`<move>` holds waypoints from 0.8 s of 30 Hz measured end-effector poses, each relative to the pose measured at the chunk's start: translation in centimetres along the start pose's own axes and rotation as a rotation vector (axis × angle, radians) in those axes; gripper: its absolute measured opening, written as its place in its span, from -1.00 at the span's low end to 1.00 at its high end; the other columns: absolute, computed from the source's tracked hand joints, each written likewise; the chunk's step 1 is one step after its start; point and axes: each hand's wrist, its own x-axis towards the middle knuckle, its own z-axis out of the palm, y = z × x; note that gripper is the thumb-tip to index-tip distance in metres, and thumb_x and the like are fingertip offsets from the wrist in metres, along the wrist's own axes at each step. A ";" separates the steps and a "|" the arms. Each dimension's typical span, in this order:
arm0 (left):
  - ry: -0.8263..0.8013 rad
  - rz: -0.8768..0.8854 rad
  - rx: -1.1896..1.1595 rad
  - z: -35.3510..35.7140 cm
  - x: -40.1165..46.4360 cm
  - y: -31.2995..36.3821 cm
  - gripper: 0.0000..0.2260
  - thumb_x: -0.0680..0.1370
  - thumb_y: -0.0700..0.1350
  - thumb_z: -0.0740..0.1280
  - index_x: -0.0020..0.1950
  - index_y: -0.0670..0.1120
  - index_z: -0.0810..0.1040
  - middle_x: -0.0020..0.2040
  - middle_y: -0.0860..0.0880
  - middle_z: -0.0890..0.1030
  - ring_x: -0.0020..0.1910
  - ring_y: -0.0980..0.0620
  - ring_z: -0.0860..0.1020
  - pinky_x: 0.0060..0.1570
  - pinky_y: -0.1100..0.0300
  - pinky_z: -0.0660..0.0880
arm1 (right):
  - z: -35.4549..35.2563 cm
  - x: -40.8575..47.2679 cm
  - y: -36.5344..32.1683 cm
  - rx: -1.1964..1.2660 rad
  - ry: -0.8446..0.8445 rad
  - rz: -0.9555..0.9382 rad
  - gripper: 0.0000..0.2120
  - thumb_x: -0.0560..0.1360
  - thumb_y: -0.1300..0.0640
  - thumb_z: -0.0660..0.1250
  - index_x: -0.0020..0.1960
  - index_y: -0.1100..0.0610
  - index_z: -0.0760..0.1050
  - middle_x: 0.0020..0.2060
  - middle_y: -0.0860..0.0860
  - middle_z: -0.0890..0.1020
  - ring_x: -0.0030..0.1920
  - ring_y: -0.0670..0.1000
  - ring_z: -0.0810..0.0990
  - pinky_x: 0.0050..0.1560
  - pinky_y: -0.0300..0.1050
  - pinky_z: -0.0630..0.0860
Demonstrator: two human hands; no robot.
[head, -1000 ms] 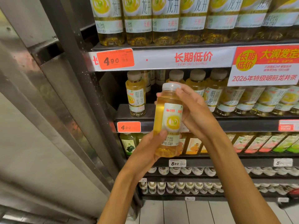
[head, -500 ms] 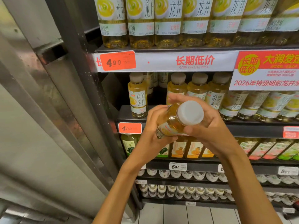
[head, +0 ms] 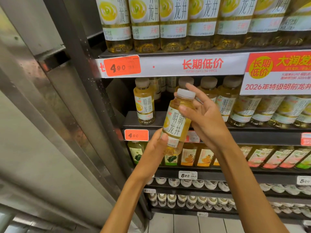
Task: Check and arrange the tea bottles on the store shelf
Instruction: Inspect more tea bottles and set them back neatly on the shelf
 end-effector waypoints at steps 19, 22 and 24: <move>0.583 0.141 0.195 1.5 5.1 -3.1 -0.45 0.50 -0.13 0.41 0.37 0.14 0.21 0.30 -0.05 0.33 0.23 0.16 0.33 0.13 0.43 0.35 | 1.9 2.9 1.8 -0.436 -0.017 -0.196 -0.50 0.47 0.38 0.37 0.31 0.01 0.37 0.22 -0.13 0.51 0.30 -0.17 0.46 0.32 -0.23 0.39; 0.615 0.131 0.267 1.4 5.5 -3.2 -0.43 0.49 -0.10 0.42 0.42 0.07 0.23 0.33 -0.03 0.31 0.27 0.14 0.26 0.23 0.25 0.32 | 1.7 3.3 2.3 -0.486 -0.007 -0.208 -0.52 0.49 0.36 0.34 0.32 0.01 0.36 0.24 -0.11 0.50 0.30 -0.16 0.44 0.31 -0.23 0.39; 0.642 0.182 0.375 1.4 5.6 -3.2 -0.43 0.49 -0.09 0.43 0.43 0.00 0.26 0.33 0.04 0.29 0.29 0.15 0.24 0.26 0.24 0.29 | 1.7 3.5 2.6 -0.506 0.018 -0.215 -0.54 0.49 0.35 0.35 0.31 0.02 0.38 0.25 -0.04 0.51 0.29 -0.13 0.45 0.30 -0.22 0.40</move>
